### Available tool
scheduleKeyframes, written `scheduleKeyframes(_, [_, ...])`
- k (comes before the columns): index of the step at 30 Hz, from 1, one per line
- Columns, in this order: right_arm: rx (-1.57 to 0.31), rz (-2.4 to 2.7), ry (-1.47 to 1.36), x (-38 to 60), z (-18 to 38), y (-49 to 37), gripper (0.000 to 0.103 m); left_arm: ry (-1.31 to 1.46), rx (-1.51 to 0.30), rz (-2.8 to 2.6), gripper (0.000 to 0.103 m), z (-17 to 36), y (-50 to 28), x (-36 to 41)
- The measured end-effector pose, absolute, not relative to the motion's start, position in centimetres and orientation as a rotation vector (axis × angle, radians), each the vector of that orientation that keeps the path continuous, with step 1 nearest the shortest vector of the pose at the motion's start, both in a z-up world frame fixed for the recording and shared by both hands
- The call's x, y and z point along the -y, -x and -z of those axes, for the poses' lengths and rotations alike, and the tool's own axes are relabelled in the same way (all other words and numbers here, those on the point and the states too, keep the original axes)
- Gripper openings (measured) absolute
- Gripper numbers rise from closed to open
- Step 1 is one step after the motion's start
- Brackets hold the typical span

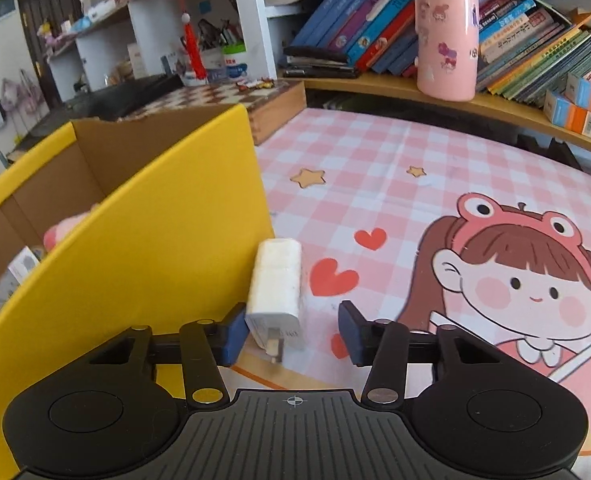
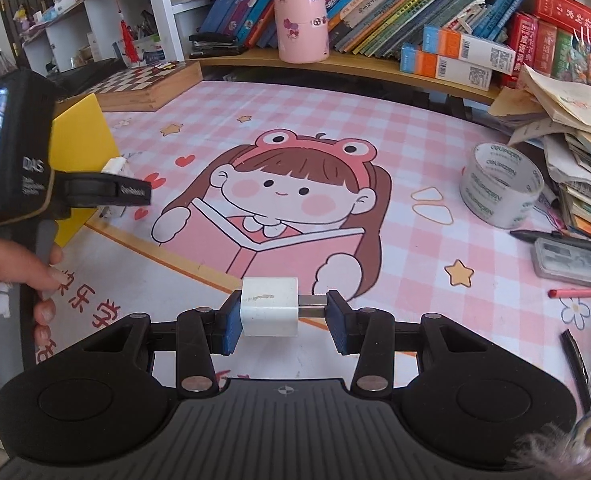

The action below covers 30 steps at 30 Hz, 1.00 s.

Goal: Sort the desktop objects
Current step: 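Grasp the larger white charger with the left tool while the right tool holds the cube, then lift the large charger with the left tool while the right tool carries the cube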

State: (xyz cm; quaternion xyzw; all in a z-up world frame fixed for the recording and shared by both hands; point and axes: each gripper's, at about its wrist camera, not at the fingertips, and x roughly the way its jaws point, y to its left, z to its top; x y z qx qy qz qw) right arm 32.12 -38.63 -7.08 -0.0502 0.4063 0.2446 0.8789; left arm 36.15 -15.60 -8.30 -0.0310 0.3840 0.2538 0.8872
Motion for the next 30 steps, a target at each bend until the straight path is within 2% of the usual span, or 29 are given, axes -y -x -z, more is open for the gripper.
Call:
scheduleKeyframes(2, [-0.854, -0.511, 0.102, 38.7, 7.2, -32.0, 0.040, 0.078, -0.814, -0.529, 0.037, 8.6, -36.7, 15.2])
scheduleKeyframes(11, [-0.861, -0.548, 0.107, 38.0, 7.2, -31.0, 0.040, 0.117, -0.816, -0.540, 0.035, 9.1, -37.9, 14.9])
scheduleKeyframes(13, [-0.865, -0.549, 0.105, 38.0, 7.3, -30.6, 0.040, 0.125, -0.809, -0.536, 0.033, 9.2, -38.1, 14.7])
scheduleKeyframes(14, [-0.870, -0.549, 0.104, 38.0, 7.3, -30.5, 0.040, 0.129, -0.804, -0.530, 0.026, 9.2, -38.1, 14.6])
scheduleKeyframes(15, [-0.873, -0.547, 0.104, 38.1, 7.3, -30.3, 0.040, 0.131, -0.800, -0.524, 0.025, 9.2, -38.0, 14.4])
scheduleKeyframes(30, [-0.872, -0.524, 0.116, 37.7, 7.4, -29.0, 0.040, 0.201, -0.772, -0.225, 0.025, 5.8, -31.5, 15.2])
